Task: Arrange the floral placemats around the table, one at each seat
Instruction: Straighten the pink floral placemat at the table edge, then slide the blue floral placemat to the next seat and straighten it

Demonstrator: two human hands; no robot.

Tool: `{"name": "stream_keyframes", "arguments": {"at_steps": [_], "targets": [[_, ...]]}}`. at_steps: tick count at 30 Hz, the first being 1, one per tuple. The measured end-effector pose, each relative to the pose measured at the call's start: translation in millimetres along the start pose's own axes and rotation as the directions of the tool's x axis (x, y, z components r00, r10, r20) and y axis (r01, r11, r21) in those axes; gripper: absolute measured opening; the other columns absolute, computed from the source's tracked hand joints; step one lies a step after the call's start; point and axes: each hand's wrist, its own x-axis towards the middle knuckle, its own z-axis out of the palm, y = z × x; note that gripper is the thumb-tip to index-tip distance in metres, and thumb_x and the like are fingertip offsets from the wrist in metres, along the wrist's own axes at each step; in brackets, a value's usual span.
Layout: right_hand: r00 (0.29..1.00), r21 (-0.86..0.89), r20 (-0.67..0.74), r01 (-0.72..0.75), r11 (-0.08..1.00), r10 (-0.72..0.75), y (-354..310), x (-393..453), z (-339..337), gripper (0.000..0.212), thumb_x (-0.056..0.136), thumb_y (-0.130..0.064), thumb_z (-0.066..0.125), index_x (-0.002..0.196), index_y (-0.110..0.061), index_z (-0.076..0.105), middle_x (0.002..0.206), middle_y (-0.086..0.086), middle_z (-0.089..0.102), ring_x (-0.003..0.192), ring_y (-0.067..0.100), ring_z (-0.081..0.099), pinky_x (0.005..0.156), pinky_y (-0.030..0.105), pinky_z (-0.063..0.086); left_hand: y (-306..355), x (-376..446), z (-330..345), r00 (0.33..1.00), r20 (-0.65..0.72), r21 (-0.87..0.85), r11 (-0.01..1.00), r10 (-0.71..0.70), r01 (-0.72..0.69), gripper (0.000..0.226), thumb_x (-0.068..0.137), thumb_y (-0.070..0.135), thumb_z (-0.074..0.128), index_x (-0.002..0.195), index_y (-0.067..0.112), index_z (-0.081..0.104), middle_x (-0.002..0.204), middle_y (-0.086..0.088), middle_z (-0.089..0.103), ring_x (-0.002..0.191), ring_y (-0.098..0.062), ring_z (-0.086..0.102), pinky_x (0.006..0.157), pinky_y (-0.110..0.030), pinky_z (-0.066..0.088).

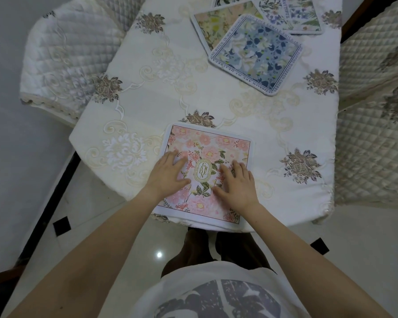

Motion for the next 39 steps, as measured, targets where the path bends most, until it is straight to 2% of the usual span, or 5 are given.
{"name": "stream_keyframes", "arguments": {"at_steps": [7, 15, 21, 29, 39], "targets": [[0.974, 0.379, -0.199, -0.026, 0.925, 0.109, -7.4, 8.5, -47.3, 0.047, 0.093, -0.037, 0.053, 0.133, -0.013, 0.049, 0.138, 0.006, 0.052, 0.13, 0.025, 0.043, 0.108, 0.038, 0.034, 42.6, 17.3, -39.8, 0.972, -0.174, -0.574, 0.818, -0.158, 0.031, 0.038, 0.092, 0.035, 0.051, 0.127, 0.018, 0.052, 0.115, -0.001, 0.061, 0.094, -0.009, 0.06, 0.079, -0.017, 0.045], [0.896, 0.26, -0.441, 0.065, 0.963, 0.058, 10.8, -7.7, -122.8, 0.052, 0.094, -0.043, 0.051, 0.138, -0.016, 0.045, 0.143, 0.005, 0.047, 0.135, 0.023, 0.037, 0.113, 0.041, 0.03, 104.8, 28.4, -84.5, 0.882, -0.389, -0.103, 0.939, 0.267, -0.329, 0.045, 0.096, 0.036, 0.042, 0.136, 0.015, 0.045, 0.134, -0.007, 0.053, 0.127, -0.025, 0.043, 0.106, -0.039, 0.033], [0.851, 0.015, -0.524, 0.039, 0.999, -0.025, 46.5, -42.5, -140.1, 0.059, 0.092, -0.055, 0.042, 0.143, -0.025, 0.036, 0.149, 0.006, 0.041, 0.141, 0.032, 0.029, 0.114, 0.054, 0.026, 155.5, 15.2, -84.7, 0.837, -0.38, 0.141, 0.919, 0.393, -0.367, 0.053, 0.096, 0.043, 0.032, 0.146, 0.025, 0.027, 0.149, -0.004, 0.038, 0.142, -0.026, 0.024, 0.117, -0.044, 0.015], [0.929, -0.017, -0.369, -0.008, 1.0, 0.001, 130.3, -114.6, -111.0, 0.058, 0.094, -0.052, 0.038, 0.146, -0.028, 0.03, 0.154, -0.002, 0.031, 0.145, 0.022, 0.021, 0.118, 0.046, 0.017, 226.6, -19.1, -4.4, 0.913, -0.236, 0.133, 0.942, 0.333, -0.309, 0.056, 0.095, 0.054, 0.021, 0.147, 0.037, 0.01, 0.155, 0.003, 0.024, 0.146, -0.019, 0.011, 0.118, -0.037, 0.005], [0.902, -0.008, -0.429, -0.054, 0.999, 0.045, 249.4, -190.4, -159.6, 0.057, 0.092, -0.051, 0.039, 0.143, -0.025, 0.037, 0.149, 0.003, 0.042, 0.141, 0.028, 0.03, 0.114, 0.049, 0.023, 384.1, -26.4, 25.5, 0.876, -0.296, 0.121, 0.925, 0.38, -0.36, 0.055, 0.094, 0.051, 0.028, 0.144, 0.03, 0.03, 0.149, 0.001, 0.038, 0.141, -0.022, 0.026, 0.116, -0.038, 0.016]]}}
